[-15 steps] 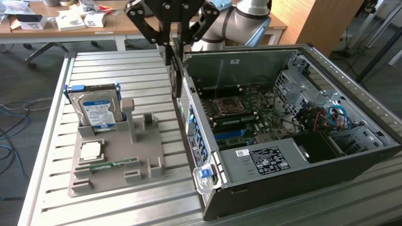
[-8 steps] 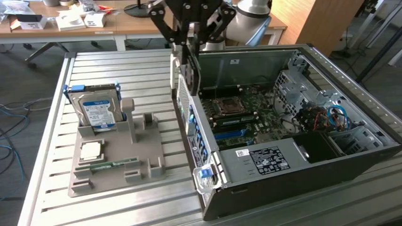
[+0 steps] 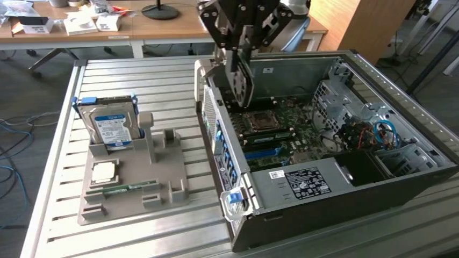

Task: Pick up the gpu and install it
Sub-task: 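Pick up the gpu and move the gpu toward the slot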

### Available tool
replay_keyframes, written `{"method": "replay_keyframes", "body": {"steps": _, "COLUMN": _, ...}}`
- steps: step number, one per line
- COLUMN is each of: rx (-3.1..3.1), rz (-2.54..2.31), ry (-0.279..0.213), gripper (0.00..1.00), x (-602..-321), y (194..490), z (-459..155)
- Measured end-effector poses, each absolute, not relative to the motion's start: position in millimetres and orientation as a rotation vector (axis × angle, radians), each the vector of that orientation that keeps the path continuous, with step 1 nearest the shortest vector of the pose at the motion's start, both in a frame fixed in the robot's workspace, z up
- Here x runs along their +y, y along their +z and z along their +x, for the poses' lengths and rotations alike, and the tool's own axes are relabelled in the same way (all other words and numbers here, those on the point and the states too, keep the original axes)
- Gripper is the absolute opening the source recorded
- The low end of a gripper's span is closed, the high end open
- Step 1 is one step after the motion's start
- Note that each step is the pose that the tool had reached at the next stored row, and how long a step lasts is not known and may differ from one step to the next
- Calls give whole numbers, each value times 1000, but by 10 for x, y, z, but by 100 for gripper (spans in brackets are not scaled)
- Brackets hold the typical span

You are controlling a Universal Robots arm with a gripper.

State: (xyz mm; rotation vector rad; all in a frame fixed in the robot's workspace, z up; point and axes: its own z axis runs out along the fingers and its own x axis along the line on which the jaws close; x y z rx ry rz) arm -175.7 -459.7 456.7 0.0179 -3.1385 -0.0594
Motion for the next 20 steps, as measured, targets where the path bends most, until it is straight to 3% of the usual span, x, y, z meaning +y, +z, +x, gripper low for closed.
{"method": "replay_keyframes", "body": {"steps": 20, "rx": -3139, "rz": 18, "ry": -59, "gripper": 26, "x": -4597, "y": 4566, "z": -849}}
